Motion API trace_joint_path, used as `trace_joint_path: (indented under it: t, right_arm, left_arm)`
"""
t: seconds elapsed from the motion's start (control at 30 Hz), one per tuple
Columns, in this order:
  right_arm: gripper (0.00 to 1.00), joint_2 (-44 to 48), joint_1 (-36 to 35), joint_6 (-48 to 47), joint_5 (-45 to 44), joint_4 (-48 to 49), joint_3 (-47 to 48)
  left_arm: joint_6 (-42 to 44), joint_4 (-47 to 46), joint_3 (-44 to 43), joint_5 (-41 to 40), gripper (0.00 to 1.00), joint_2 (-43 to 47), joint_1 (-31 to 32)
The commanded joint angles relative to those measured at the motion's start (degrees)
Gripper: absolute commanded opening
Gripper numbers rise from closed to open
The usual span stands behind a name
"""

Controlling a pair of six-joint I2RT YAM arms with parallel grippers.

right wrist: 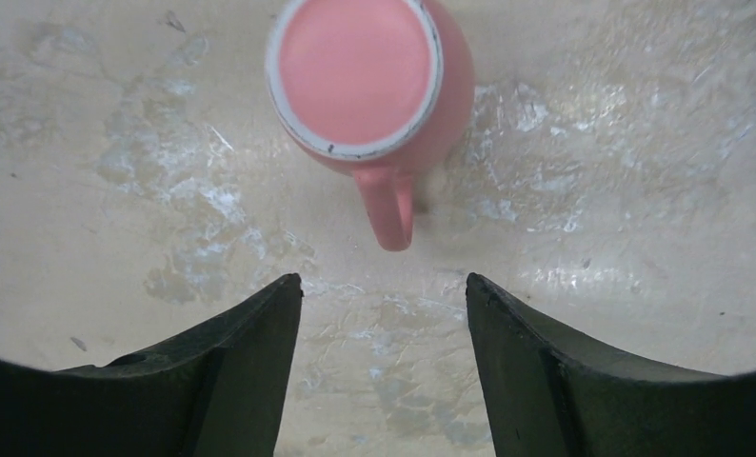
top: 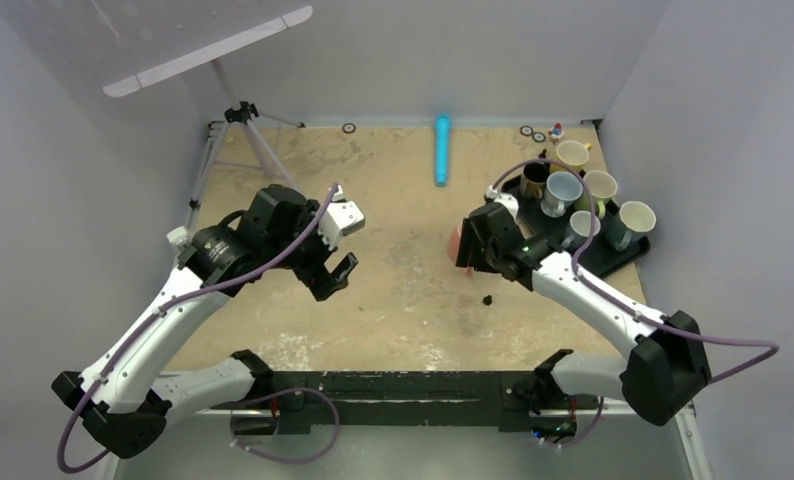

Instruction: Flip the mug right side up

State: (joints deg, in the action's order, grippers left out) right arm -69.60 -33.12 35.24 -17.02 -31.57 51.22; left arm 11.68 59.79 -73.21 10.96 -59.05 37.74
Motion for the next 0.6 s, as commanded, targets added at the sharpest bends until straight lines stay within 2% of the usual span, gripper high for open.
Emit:
trace_joint_path:
  t: [0.0, 0.1, 0.23, 0.4, 0.43, 0.57]
  right_arm:
    - [0.63, -2.51, -0.98, 7.56, -2.92, 8.23, -2.78]
    - [0.56, -7.03, -1.13, 7.22, -4.31, 10.56, -1.77]
    - [0.54, -12.79, -1.17, 5.49, -5.22, 12.57, -0.18]
    - [0.48, -15.42, -1.17, 5.80, -5.84, 14.33, -1.39]
    - [0.44, -15.46, -1.20, 5.69, -5.95, 14.45, -1.59]
    - [0.16, -14.87, -1.19, 6.41, -5.25, 13.82, -2.85]
  left_arm:
    - [-5.41, -1.89, 1.88, 2.00, 1.00, 0.21, -1.09]
    - [-5.62, -1.77, 2.02, 1.77, 1.00, 0.50, -1.67]
    - [-5.63, -1.70, 2.23, 1.50, 1.00, 0.31, -2.09]
    - [-6.02, -1.75, 3.00, 1.44, 1.00, 0.57, -2.87]
    - [-6.43, -1.65, 3.16, 1.53, 1.00, 0.60, -3.23]
    - [-7.79, -0.81, 4.79, 4.87, 1.00, 1.49, -4.45]
